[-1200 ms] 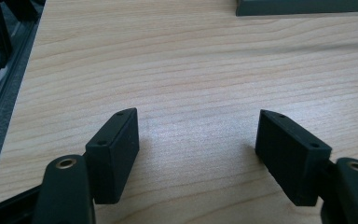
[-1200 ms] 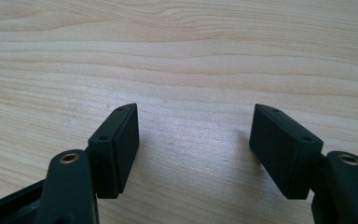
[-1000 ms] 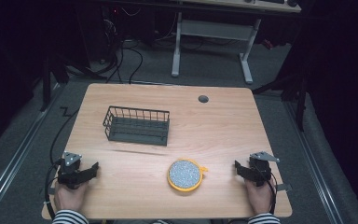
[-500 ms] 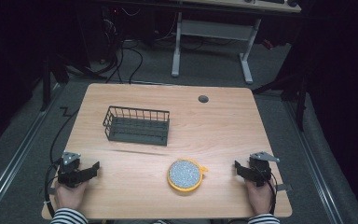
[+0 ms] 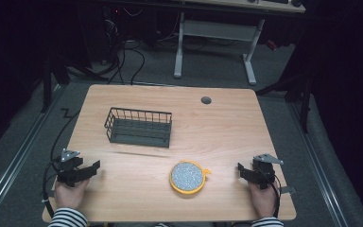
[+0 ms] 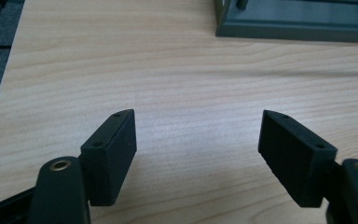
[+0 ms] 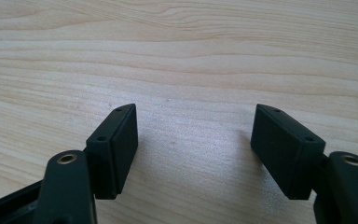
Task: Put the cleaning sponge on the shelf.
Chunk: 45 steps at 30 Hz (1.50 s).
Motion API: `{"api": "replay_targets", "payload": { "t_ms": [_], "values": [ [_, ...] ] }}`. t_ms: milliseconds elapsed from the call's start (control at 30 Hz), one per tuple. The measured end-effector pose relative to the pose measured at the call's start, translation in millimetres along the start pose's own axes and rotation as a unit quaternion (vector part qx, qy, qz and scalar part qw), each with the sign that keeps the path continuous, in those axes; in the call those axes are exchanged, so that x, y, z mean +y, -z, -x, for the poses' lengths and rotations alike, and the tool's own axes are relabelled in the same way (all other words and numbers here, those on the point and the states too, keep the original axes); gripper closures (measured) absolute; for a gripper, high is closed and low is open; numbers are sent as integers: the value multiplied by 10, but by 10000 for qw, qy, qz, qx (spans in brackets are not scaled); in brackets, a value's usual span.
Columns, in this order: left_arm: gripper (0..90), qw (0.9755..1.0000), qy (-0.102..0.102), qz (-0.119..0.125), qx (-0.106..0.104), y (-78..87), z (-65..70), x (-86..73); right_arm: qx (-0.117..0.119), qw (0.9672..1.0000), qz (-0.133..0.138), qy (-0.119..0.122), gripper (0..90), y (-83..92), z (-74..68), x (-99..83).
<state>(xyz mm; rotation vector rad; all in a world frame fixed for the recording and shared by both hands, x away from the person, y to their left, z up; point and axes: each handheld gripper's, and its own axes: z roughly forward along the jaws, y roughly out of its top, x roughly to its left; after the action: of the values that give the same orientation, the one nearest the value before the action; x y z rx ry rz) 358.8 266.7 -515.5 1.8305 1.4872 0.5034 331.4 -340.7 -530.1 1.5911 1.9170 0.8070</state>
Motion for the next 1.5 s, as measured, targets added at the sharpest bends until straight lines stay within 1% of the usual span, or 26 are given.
{"api": "replay_targets", "payload": {
  "t_ms": [33,100,133,167,200,233,333,433,500,533,600,667,700,733,767,800,833,867,1033,1133,1267,1300,1333,1433,1467,1500],
  "values": [
    [285,10000,-75,38,-17,26,12,75,0,10000,-3,-6,319,1,-1,-1],
    [288,9999,-118,108,-27,57,29,159,2,10000,-3,-12,319,2,-2,-1],
    [289,9998,-117,141,-33,75,39,202,2,10000,-4,-10,319,2,-3,-1],
    [290,9998,-117,141,-33,75,39,202,2,10000,-3,-11,319,2,-2,-1],
    [292,9996,-119,229,-79,108,56,286,4,10000,-2,-11,318,2,-2,-1],
    [293,9996,-119,229,-79,108,56,286,4,10000,-2,-11,318,2,-2,-1],
    [297,9994,-152,289,-120,140,83,406,5,10000,-4,-9,318,2,-3,-2],
    [304,9991,-249,316,-119,141,103,525,7,10000,-5,-17,318,3,-3,-2],
    [316,9989,-232,366,-178,131,111,625,9,10000,-1,-11,317,2,-2,-2],
    [318,9989,-232,366,-178,131,111,625,9,10000,-1,-11,317,2,-2,-2],
    [321,9987,-254,374,-218,123,117,692,8,10000,-6,-15,317,3,-3,-2],
    [328,9986,-304,359,-261,109,136,813,8,10000,-8,-14,317,3,-3,-2],
    [331,9986,-304,359,-261,109,136,813,8,10000,-8,-14,317,3,-3,-2],
    [332,9983,-341,371,-278,100,156,905,9,10000,-9,-13,317,3,-3,-3],
    [334,9983,-341,371,-278,100,156,905,9,10000,-9,-13,317,3,-3,-3],
    [339,9983,-347,344,-320,89,170,995,9,10000,-8,-11,317,3,-3,-3],
    [342,9983,-347,344,-320,89,170,995,9,10000,-8,-11,317,3,-3,-3],
    [352,9983,-349,335,-330,76,179,1039,8,10000,-9,-12,317,3,-4,-3],
    [361,9986,-451,64,-275,-7,202,1267,8,10000,-10,-12,317,4,-4,-3],
    [370,9988,-418,-72,-232,-85,199,1412,12,10000,-2,-6,317,3,-4,-3],
    [393,9986,-456,-178,-194,-149,211,1480,9,10000,-12,2,317,5,-4,-3],
    [401,9983,-460,-289,-195,-206,213,1515,7,10000,-12,0,317,5,-4,-3],
    [412,9983,-460,-289,-195,-206,213,1515,7,10000,-12,0,317,5,-4,-3],
    [433,9976,-511,-441,-131,-298,222,1572,7,10000,-12,1,317,5,-4,-4],
    [443,9978,-467,-448,-154,-323,224,1586,8,10000,-11,4,316,5,-4,-4],
    [453,9978,-383,-511,-196,-361,214,1600,8,10000,-11,3,316,4,-4,-3]
  ]
}}
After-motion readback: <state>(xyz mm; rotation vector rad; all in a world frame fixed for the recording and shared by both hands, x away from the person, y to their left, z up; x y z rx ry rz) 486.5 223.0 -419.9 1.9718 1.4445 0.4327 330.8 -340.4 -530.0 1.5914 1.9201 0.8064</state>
